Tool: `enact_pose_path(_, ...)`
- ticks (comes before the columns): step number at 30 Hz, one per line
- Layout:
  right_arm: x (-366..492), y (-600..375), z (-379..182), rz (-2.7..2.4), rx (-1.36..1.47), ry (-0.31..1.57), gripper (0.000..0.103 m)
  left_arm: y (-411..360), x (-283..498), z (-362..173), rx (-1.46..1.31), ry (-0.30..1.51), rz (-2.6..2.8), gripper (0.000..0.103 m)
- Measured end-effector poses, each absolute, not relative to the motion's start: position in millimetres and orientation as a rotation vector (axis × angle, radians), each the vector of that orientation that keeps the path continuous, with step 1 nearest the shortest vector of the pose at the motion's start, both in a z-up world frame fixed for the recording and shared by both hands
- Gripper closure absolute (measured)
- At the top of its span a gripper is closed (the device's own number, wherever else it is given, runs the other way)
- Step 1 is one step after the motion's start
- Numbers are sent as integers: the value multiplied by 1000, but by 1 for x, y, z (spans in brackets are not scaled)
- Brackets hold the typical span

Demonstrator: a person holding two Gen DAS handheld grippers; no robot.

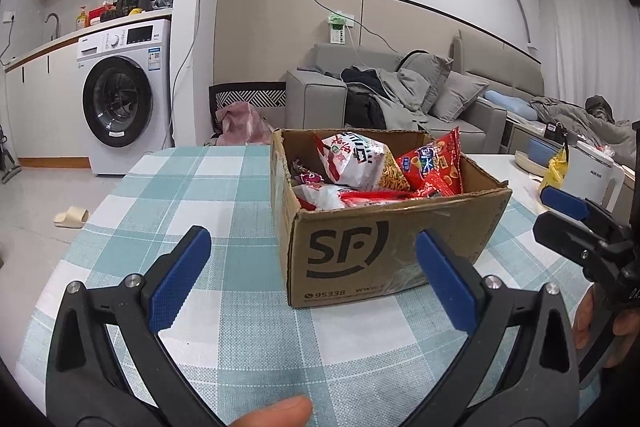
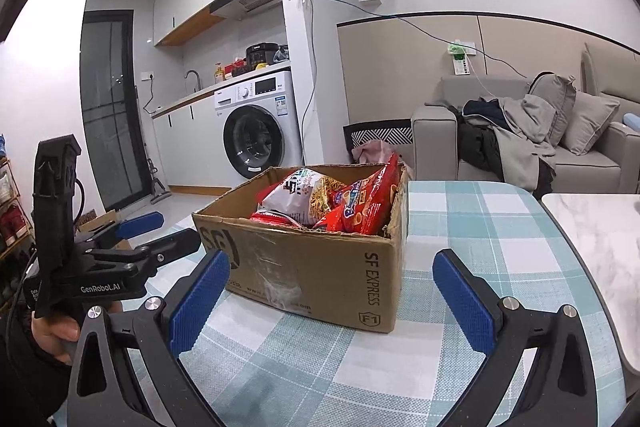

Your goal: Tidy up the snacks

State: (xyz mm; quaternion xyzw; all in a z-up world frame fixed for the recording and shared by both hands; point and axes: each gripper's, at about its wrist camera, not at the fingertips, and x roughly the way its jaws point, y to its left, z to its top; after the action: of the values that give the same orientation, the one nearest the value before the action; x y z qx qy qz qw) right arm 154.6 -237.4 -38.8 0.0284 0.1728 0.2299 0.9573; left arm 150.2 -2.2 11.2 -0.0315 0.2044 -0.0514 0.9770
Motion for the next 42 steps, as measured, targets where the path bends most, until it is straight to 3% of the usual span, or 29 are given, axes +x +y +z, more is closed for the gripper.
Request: enact_pose_path(42, 151, -238, -40, 469, 61, 340, 0, 0, 153, 5, -69, 411, -105, 1)
